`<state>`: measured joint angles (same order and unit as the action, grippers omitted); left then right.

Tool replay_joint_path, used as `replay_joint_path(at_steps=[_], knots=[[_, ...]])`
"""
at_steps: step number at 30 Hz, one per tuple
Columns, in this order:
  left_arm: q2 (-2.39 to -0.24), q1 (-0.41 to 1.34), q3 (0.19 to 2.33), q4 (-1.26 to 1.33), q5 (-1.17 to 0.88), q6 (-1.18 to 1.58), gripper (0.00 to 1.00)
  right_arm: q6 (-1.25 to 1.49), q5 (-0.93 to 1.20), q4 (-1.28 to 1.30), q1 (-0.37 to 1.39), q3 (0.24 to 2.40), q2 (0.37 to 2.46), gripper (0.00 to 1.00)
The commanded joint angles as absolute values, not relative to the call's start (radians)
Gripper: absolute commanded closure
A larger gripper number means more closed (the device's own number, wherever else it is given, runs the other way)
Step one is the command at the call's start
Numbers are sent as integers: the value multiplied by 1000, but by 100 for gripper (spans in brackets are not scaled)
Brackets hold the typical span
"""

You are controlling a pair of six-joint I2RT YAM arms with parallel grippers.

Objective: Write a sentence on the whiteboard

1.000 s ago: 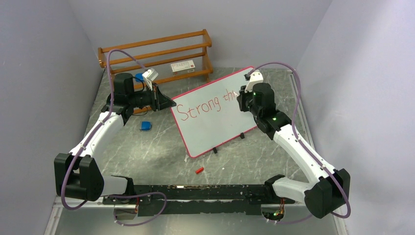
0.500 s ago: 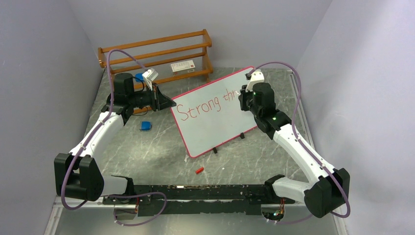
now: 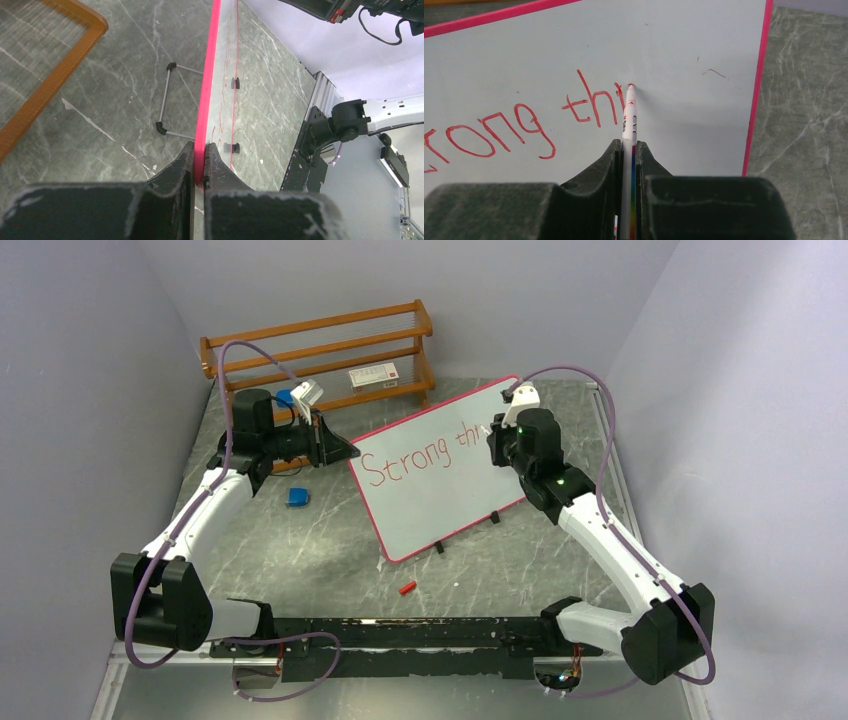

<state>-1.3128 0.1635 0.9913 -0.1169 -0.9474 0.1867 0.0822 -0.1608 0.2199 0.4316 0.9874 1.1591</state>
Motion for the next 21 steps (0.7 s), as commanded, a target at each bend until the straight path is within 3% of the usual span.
replay_joint_path(at_steps=[1,21], knots=[[-1347,195,975,-195,-904,112,95,73,-129,189,422,1014,1164,100],[-1343,195,978,-201,-891,109,95,64,-128,247,423,1001,1126,100]])
